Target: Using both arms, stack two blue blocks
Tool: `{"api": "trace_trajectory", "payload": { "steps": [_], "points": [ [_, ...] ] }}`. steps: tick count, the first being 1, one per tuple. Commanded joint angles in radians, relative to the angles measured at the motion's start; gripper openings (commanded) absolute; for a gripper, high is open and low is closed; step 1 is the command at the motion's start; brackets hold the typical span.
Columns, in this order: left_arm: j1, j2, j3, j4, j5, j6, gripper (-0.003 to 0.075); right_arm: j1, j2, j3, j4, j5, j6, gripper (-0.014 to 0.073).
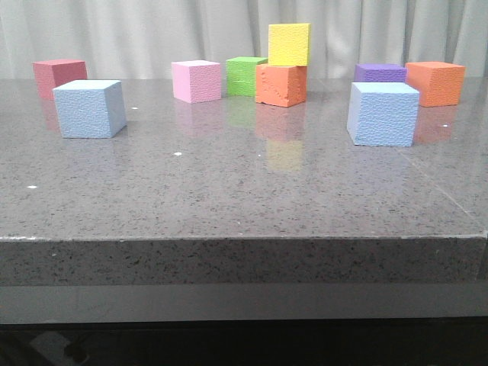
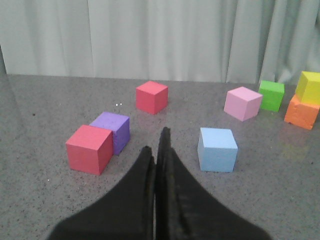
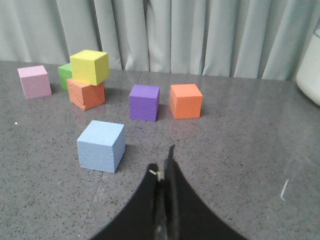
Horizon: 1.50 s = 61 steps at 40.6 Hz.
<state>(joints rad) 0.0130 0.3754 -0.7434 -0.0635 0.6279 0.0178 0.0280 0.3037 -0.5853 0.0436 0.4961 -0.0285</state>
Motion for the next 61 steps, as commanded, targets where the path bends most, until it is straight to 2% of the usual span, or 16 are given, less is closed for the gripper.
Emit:
{"api": "trace_trajectory", "payload": {
  "steps": [1,17,22,24,26,27,30,33,36,39,61],
  "points": [
    [0.001,0.041,-0.024,-0.003,-0.072,-0.001,-0.0020,-0.008,0.032,-0.034,-0.002,-0.069,-0.007,-0.0127],
    [0.001,0.064,-0.024,-0.005,-0.078,-0.001,-0.0020,-0.008,0.033,-0.034,-0.002,-0.079,-0.007,-0.0127],
    [0.001,0.064,-0.024,-0.018,-0.146,-0.001,-0.0020,-0.008,0.033,-0.034,-0.002,-0.093,-0.007,-0.0123],
    [0.001,0.064,-0.022,-0.018,-0.167,-0.012,-0.0018,-0.008,0.033,-0.034,-0.002,-0.093,-0.007,-0.0096],
    [0.001,0.064,-0.015,-0.018,-0.195,-0.018,-0.0002,-0.008,0.033,-0.034,-0.002,-0.092,-0.007,-0.0023],
    [0.001,0.064,-0.012,-0.018,-0.204,-0.018,0.0016,-0.008,0.033,-0.034,-0.002,-0.091,-0.007,0.0037],
    [0.001,0.064,0.005,0.009,-0.213,-0.018,0.0140,-0.008,0.033,-0.034,-0.010,-0.088,-0.007,0.0240],
    [0.001,0.064,0.030,0.054,-0.211,-0.018,0.0346,-0.008,0.033,-0.034,-0.016,-0.088,-0.007,0.0406],
    [0.001,0.064,0.047,0.083,-0.209,-0.018,0.0513,-0.008,0.033,-0.034,-0.015,-0.086,-0.007,0.0482],
    [0.001,0.064,0.055,0.083,-0.206,-0.018,0.0580,-0.008,0.033,-0.034,-0.015,-0.085,-0.007,0.0488],
    [-0.003,0.064,0.055,0.076,-0.197,-0.018,0.0470,-0.008,0.033,-0.034,-0.005,-0.113,-0.007,0.0488]
  ]
}}
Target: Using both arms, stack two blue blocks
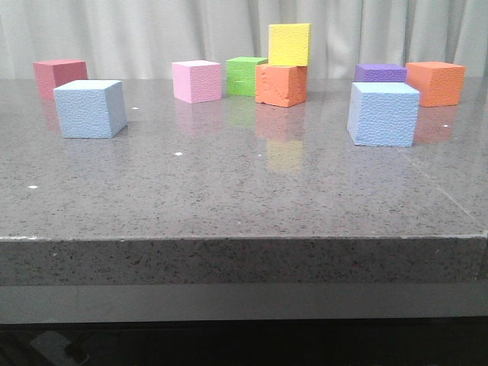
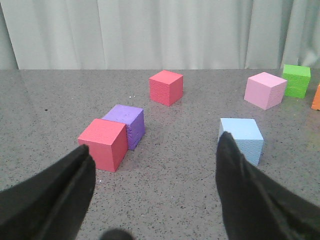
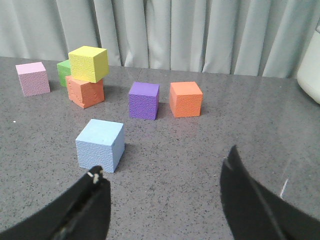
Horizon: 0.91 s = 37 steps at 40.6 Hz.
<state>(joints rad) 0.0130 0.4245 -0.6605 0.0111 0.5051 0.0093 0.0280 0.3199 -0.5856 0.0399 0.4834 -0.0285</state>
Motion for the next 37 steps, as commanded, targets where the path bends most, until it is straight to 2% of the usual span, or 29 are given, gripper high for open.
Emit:
{"api": "trace_trajectory", "payload": {
  "steps": [1,7,14,18,24,30,37],
  "points": [
    [-0.008,0.015,-0.027,0.001,-0.074,-0.009,0.0468,-0.008,0.017,-0.034,-0.001,-0.100,-0.007,0.0488],
    [-0.033,0.015,-0.027,0.001,-0.074,-0.009,0.0441,-0.008,0.022,-0.044,0.001,-0.068,-0.007,0.0488],
    [-0.038,0.015,-0.027,0.001,-0.074,-0.009,0.0438,-0.005,0.138,-0.148,0.097,0.113,-0.022,0.0488],
    [-0.038,0.015,-0.027,0.001,-0.074,-0.009,0.0438,-0.005,0.249,-0.234,0.179,0.232,-0.124,0.0498],
    [-0.038,0.015,-0.027,0.001,-0.074,-0.009,0.0438,-0.005,0.421,-0.319,0.312,0.357,-0.272,0.0602],
    [-0.050,0.015,-0.027,0.001,-0.074,-0.009,0.0438,0.005,0.572,-0.392,0.363,0.399,-0.299,0.0604],
    [-0.096,0.015,-0.027,0.001,-0.074,-0.009,0.0438,0.091,0.728,-0.502,0.352,0.394,-0.292,0.0604]
  ]
}}
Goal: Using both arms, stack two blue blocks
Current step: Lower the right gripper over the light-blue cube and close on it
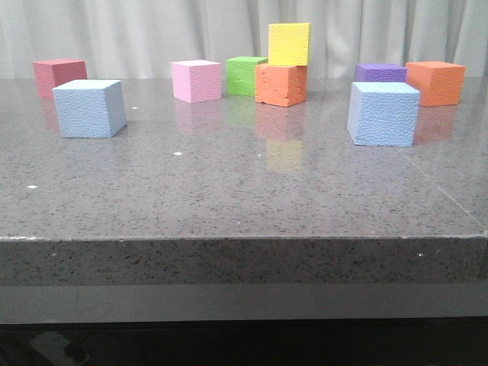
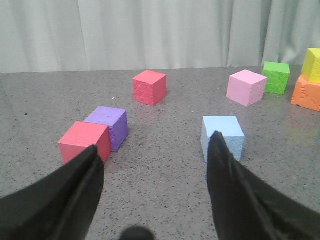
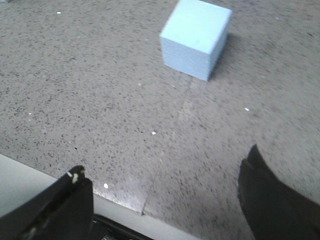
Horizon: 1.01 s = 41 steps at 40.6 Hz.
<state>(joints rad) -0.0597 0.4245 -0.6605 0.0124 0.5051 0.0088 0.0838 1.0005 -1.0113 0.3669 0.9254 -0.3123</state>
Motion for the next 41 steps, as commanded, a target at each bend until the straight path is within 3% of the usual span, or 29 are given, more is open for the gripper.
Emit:
{"api": "trace_trajectory", "payload": {
  "steps": [1,17,29,41],
  "points": [
    [-0.029,0.015,-0.027,0.000,-0.074,-0.009,0.0438,0.051,0.066,-0.090,0.016,-0.056,0.007,0.0604],
    [-0.035,0.015,-0.027,0.000,-0.074,-0.009,0.0438,0.208,0.423,-0.361,-0.440,-0.079,0.520,0.0603],
    [-0.035,0.015,-0.027,0.000,-0.074,-0.009,0.0438,0.207,0.647,-0.585,-0.443,-0.034,0.619,0.0603],
    [-0.035,0.015,-0.027,0.000,-0.074,-0.009,0.0438,0.204,0.801,-0.660,-0.493,-0.014,0.699,0.0603]
  ]
}}
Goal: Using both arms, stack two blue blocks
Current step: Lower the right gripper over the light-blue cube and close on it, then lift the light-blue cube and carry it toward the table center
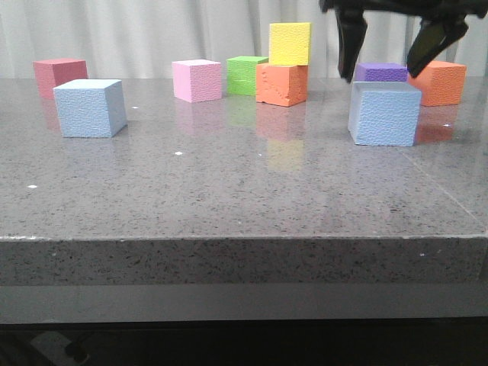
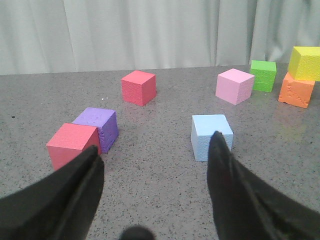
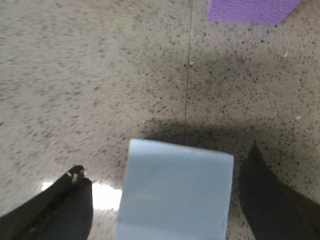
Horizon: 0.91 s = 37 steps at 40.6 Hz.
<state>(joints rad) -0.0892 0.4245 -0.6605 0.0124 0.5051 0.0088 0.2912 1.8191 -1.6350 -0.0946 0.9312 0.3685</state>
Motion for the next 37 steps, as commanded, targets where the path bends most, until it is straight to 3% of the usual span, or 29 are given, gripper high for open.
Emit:
{"api": "trace_trajectory", "payload": {
  "steps": [1,7,16,27,37],
  "points": [
    [-0.006,0.015,-0.027,0.000,-0.074,-0.009,0.0438,-0.004,-0.008,-0.037,-0.032,-0.017,0.018,0.0603],
    [-0.006,0.015,-0.027,0.000,-0.074,-0.009,0.0438,-0.004,0.031,-0.036,-0.028,0.017,0.018,0.0586],
    [-0.006,0.015,-0.027,0.000,-0.074,-0.009,0.0438,0.002,0.027,-0.037,0.023,0.031,0.018,0.0371],
    [-0.006,0.015,-0.027,0.000,-0.074,-0.009,0.0438,0.158,0.010,-0.064,0.019,0.030,0.026,0.0366],
    [-0.006,0.015,-0.027,0.000,-0.074,-0.009,0.0438,0.279,0.071,-0.178,-0.107,0.095,0.196,0.0366]
  ]
}}
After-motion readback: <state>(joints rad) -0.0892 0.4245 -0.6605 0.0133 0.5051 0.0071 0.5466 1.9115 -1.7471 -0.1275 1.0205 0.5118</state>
